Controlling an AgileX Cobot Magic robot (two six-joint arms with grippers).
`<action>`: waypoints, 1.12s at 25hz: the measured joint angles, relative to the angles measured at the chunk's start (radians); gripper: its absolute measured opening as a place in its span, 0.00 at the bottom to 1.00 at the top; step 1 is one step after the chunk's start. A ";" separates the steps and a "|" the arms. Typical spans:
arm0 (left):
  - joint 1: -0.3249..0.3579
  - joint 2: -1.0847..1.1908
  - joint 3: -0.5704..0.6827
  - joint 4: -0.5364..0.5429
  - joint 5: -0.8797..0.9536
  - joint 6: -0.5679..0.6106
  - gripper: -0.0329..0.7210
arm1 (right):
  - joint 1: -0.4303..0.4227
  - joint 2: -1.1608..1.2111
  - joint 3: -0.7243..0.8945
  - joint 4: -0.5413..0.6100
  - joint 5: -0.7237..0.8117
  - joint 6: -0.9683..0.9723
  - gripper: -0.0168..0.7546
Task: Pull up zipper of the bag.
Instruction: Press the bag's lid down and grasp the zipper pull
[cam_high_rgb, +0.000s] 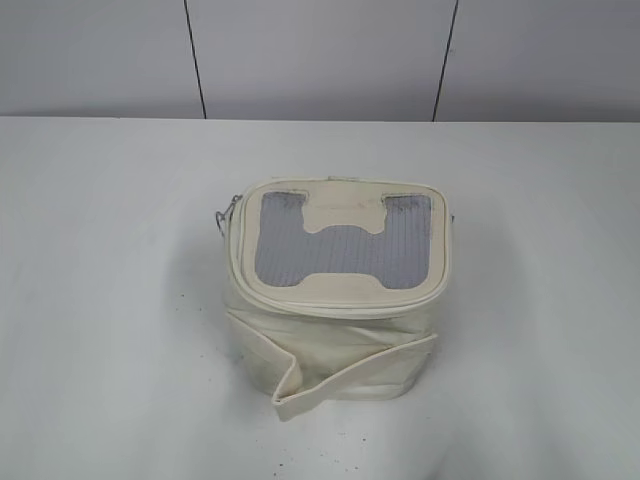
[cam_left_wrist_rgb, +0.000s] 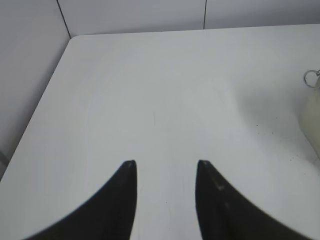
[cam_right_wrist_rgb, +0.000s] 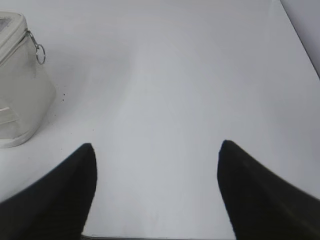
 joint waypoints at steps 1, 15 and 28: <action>0.000 0.000 0.000 0.000 0.000 0.000 0.45 | 0.000 0.000 0.000 0.000 0.000 0.000 0.78; 0.000 0.000 0.000 0.000 0.000 0.000 0.45 | 0.000 0.000 0.000 0.000 0.000 0.000 0.78; 0.000 0.000 0.000 0.000 0.000 0.000 0.45 | 0.000 0.000 0.000 0.000 0.000 0.000 0.78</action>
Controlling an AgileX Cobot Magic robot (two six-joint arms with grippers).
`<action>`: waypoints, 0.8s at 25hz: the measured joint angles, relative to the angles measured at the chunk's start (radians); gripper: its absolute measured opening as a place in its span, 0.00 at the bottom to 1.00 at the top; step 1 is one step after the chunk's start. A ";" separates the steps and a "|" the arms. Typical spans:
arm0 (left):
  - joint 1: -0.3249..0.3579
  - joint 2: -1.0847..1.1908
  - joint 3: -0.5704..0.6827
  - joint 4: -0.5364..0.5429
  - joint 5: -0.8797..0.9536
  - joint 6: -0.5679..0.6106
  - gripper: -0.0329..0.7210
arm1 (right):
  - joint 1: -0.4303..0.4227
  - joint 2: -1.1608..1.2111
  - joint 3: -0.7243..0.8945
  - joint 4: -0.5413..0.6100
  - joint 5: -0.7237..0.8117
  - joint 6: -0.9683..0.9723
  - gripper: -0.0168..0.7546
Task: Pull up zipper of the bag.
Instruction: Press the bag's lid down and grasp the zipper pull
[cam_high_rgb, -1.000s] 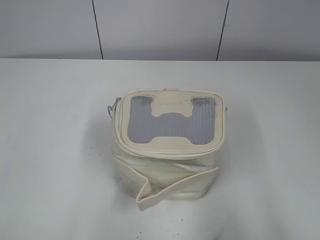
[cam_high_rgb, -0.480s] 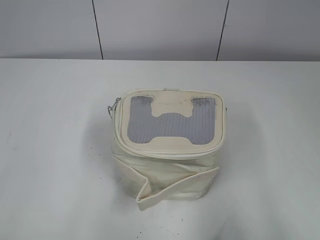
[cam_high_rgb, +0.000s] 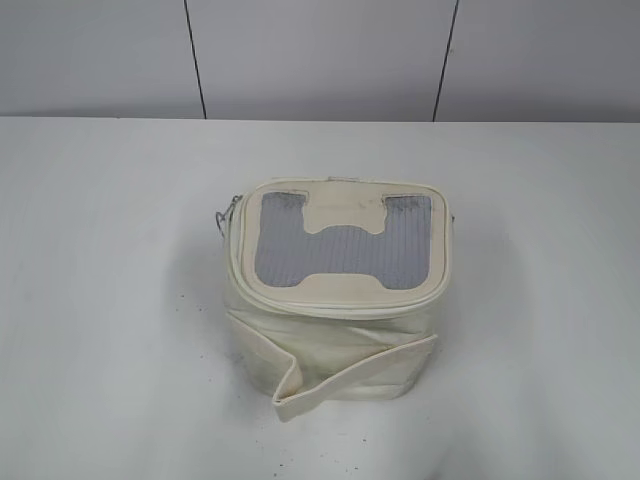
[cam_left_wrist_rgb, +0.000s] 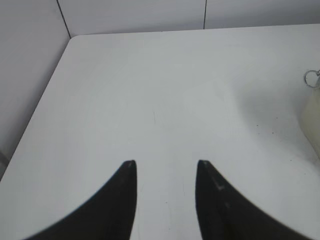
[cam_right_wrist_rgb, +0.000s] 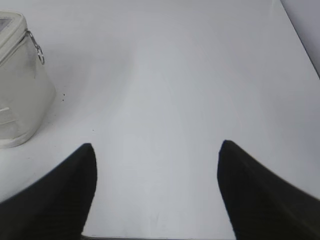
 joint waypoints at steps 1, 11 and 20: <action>0.000 0.000 0.000 0.000 0.000 0.000 0.45 | 0.000 0.000 0.000 0.000 0.000 0.000 0.78; 0.000 0.000 0.000 0.000 0.000 0.000 0.45 | 0.000 0.000 0.000 0.000 0.000 0.000 0.78; 0.000 0.000 0.000 -0.007 0.000 0.000 0.45 | 0.000 0.000 0.000 0.004 0.000 0.000 0.78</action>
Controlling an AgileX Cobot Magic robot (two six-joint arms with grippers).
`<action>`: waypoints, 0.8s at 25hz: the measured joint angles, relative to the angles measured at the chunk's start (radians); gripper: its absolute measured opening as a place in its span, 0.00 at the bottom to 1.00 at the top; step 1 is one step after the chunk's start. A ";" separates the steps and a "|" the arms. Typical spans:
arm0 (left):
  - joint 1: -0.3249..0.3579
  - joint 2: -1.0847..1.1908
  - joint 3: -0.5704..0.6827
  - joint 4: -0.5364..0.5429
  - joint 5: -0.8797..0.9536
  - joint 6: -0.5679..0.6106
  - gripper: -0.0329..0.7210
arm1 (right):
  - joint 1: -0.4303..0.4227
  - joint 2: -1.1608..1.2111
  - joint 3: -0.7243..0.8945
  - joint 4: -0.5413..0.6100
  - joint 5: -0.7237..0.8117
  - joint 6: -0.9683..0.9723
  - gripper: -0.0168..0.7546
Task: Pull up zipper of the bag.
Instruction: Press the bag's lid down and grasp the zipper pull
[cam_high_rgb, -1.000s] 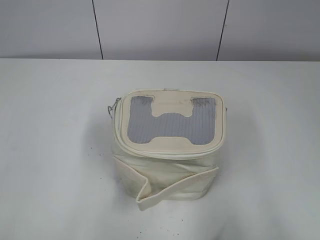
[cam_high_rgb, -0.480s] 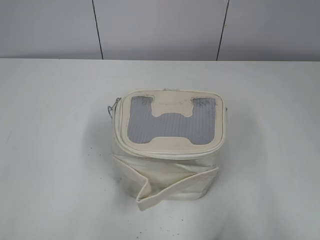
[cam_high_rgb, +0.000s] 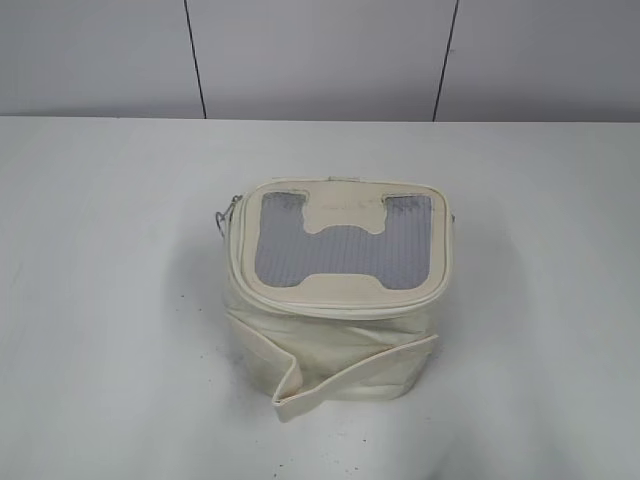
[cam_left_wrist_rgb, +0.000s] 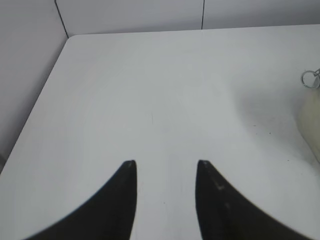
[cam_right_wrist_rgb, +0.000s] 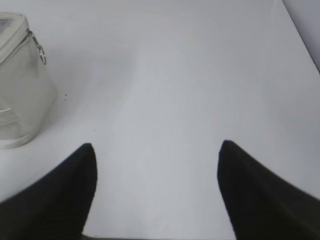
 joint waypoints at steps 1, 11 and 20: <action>0.000 0.000 0.000 0.000 0.000 0.000 0.45 | 0.000 0.000 0.000 0.005 0.000 0.000 0.78; -0.031 0.127 -0.029 -0.054 -0.123 0.000 0.45 | 0.000 0.203 -0.048 0.151 -0.101 -0.121 0.78; -0.034 0.465 -0.029 -0.377 -0.331 0.137 0.45 | 0.173 0.646 -0.202 0.248 -0.265 -0.260 0.78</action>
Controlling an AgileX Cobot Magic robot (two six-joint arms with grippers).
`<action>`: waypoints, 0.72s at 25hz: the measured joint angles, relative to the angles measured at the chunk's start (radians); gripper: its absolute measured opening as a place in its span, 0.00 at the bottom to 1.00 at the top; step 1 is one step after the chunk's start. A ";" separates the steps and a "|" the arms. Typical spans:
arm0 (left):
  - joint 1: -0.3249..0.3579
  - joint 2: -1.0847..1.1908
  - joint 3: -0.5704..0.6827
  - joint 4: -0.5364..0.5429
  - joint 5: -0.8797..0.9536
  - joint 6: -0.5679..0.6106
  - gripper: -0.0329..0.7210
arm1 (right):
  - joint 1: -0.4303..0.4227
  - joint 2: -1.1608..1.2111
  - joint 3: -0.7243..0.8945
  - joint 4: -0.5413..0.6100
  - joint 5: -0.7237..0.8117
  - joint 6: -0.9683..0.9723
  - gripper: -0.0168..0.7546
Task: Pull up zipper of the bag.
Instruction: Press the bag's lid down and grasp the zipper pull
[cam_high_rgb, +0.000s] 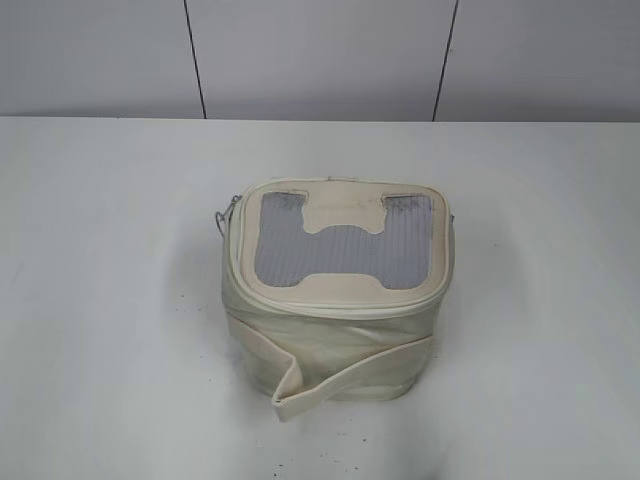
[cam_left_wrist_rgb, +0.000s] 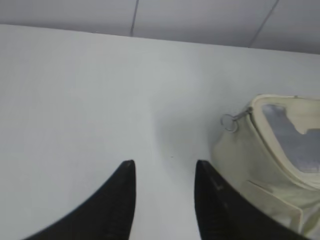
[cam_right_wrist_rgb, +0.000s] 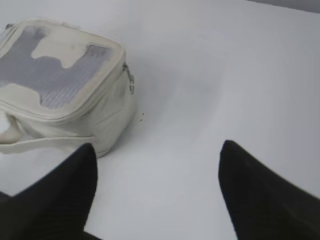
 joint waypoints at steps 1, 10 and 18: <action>0.000 0.054 -0.006 -0.068 -0.003 0.054 0.45 | 0.023 0.052 -0.033 0.005 0.000 -0.024 0.78; -0.003 0.524 -0.119 -0.359 0.102 0.453 0.45 | 0.109 0.578 -0.390 0.199 0.093 -0.459 0.78; -0.005 0.815 -0.252 -0.455 0.135 0.589 0.45 | 0.109 0.959 -0.696 0.288 0.239 -0.593 0.78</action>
